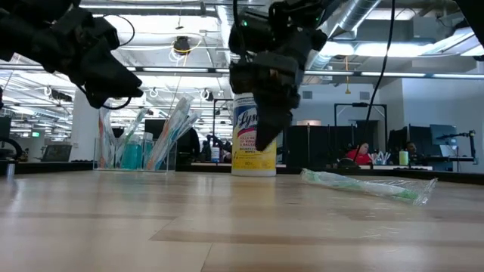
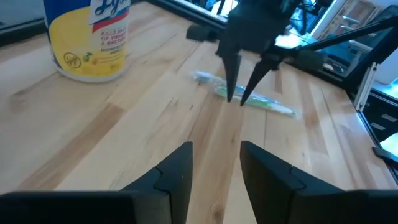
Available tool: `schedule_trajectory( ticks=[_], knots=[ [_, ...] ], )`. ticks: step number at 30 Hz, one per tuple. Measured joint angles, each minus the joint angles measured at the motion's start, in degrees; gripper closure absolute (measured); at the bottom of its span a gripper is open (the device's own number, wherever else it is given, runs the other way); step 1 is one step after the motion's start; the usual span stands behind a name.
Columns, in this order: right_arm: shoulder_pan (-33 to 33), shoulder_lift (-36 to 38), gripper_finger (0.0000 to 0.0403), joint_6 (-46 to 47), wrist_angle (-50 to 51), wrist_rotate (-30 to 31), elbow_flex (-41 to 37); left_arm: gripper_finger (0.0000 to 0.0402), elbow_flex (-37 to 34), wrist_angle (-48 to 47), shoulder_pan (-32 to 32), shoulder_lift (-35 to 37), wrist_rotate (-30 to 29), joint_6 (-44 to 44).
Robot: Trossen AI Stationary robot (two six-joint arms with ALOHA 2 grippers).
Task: Pick & Place toothbrushing station
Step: Put the green toothbrush into the transparent organizer
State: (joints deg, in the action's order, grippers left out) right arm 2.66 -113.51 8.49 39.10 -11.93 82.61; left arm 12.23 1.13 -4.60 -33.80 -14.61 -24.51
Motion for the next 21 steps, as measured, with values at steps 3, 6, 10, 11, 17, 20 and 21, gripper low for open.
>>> schedule_trajectory(
  ticks=[3, 6, 10, 11, 17, 20, 21],
  knots=[
    [-0.02, -0.07, 0.0326, 1.49, 2.18, 0.78, -0.76, 0.0275, 0.00, 0.41, -2.10, 0.00, -2.51, 0.04],
    [-0.02, -0.02, 0.0326, 3.12, 4.40, 3.32, -0.70, 0.0276, 0.00, 0.46, -3.70, -0.02, -4.67, 0.02],
    [-0.03, -0.02, 0.0326, 5.63, 6.90, 6.10, -0.70, 0.0276, 0.00, 0.72, -5.14, -0.50, -6.38, 0.01],
    [-0.04, -0.02, 0.0326, 6.28, 7.87, 6.37, -0.70, 0.0276, 0.00, 0.72, -5.37, -0.77, -6.63, 0.02],
    [-0.37, -0.02, 0.0326, 9.75, 11.63, 10.44, -0.70, 0.0276, 0.00, 1.69, -5.75, -4.21, -6.85, -0.19],
    [-0.93, -0.02, 0.0326, 11.71, 13.01, 13.82, -0.70, 0.0276, 0.00, 2.72, -5.75, -6.56, -6.91, -0.29],
    [-1.19, -0.02, 0.0326, 12.17, 13.55, 13.91, -0.70, 0.0276, 0.00, 3.25, -5.75, -7.34, -6.93, -0.35]
  ],
)
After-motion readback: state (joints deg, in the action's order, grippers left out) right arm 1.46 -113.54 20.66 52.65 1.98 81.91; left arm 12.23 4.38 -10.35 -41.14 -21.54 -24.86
